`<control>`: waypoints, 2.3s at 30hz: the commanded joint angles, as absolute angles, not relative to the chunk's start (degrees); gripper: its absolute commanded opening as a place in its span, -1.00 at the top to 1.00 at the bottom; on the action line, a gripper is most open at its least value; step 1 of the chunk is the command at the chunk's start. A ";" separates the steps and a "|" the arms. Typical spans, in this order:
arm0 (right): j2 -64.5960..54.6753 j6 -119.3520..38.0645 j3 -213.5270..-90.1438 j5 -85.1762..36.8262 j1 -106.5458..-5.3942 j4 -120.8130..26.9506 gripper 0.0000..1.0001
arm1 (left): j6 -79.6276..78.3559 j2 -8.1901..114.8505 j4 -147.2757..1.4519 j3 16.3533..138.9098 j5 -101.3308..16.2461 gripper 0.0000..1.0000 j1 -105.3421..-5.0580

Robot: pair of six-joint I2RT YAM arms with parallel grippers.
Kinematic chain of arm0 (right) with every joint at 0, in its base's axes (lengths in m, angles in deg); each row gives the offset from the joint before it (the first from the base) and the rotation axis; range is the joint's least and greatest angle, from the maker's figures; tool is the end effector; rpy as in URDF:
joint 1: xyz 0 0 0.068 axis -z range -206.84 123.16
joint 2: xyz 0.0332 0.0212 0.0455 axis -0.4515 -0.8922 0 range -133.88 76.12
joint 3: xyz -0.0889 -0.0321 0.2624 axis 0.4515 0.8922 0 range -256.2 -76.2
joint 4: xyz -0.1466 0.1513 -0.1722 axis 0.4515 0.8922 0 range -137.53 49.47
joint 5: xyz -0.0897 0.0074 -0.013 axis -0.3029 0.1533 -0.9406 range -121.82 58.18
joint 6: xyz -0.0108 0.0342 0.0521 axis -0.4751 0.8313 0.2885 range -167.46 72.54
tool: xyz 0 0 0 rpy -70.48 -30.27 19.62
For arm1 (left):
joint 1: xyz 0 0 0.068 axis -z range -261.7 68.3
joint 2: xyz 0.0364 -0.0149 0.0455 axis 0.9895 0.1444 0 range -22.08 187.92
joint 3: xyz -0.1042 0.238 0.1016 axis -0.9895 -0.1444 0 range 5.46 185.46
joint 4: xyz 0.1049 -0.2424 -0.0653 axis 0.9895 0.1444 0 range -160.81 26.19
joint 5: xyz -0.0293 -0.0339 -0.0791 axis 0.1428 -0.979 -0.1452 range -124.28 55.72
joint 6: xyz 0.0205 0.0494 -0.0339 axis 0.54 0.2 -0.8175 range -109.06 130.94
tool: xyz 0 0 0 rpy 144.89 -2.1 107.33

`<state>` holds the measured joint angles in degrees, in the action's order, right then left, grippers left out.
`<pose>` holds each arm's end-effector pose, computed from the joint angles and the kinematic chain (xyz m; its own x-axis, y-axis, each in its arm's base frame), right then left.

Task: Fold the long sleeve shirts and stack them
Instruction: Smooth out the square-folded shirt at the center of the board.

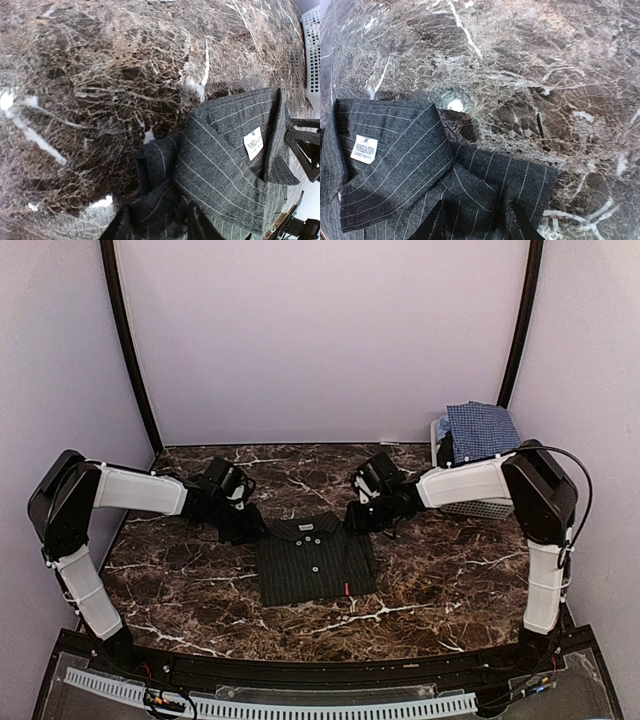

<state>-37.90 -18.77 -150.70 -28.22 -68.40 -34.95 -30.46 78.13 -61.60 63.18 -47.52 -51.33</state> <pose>0.3281 0.2951 0.1469 -0.8496 -0.1129 -0.5151 -0.3226 0.8840 0.3383 0.3159 -0.1980 0.1554 -0.9143 -0.2105 -0.3461 0.0131 0.8386 -0.5447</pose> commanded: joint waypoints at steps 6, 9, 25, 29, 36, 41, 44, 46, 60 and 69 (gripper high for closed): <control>-41.27 -19.60 -153.92 -26.81 -68.13 -35.78 0.39 | -30.54 79.27 -62.04 65.26 -49.79 0.53 -51.73; -40.43 -19.70 -154.07 -26.95 -68.09 -35.49 0.59 | -29.67 78.82 -61.40 65.76 -49.52 0.67 -51.73; -33.05 -20.06 -153.25 -28.65 -69.83 -33.30 1.00 | -26.46 73.18 -59.32 66.71 -49.22 1.00 -51.23; -30.51 -19.33 -151.86 -29.80 -70.41 -33.03 1.00 | -25.92 72.01 -59.88 66.99 -49.66 1.00 -50.97; -27.62 -17.86 -149.06 -33.76 -70.52 -32.02 1.00 | -24.36 73.75 -62.59 68.76 -51.82 1.00 -50.85; -27.98 -17.33 -147.21 -37.36 -69.51 -31.59 1.00 | -23.33 78.46 -64.45 71.12 -51.59 0.99 -50.93; -28.77 -17.12 -144.90 -37.16 -67.76 -33.76 1.00 | -22.82 82.86 -65.32 72.72 -51.21 0.99 -50.98; -30.37 -17.53 -144.60 -35.70 -66.45 -35.31 1.00 | -22.71 85.52 -65.53 73.57 -50.98 0.99 -51.14; -29.88 -19.14 -146.34 -36.48 -65.40 -32.05 0.54 | -22.56 91.10 -65.00 77.15 -51.60 0.94 -51.29; -19.79 -16.92 -139.01 -35.78 -71.83 -29.81 0.39 | -22.86 91.35 -64.70 76.57 -51.65 0.94 -51.29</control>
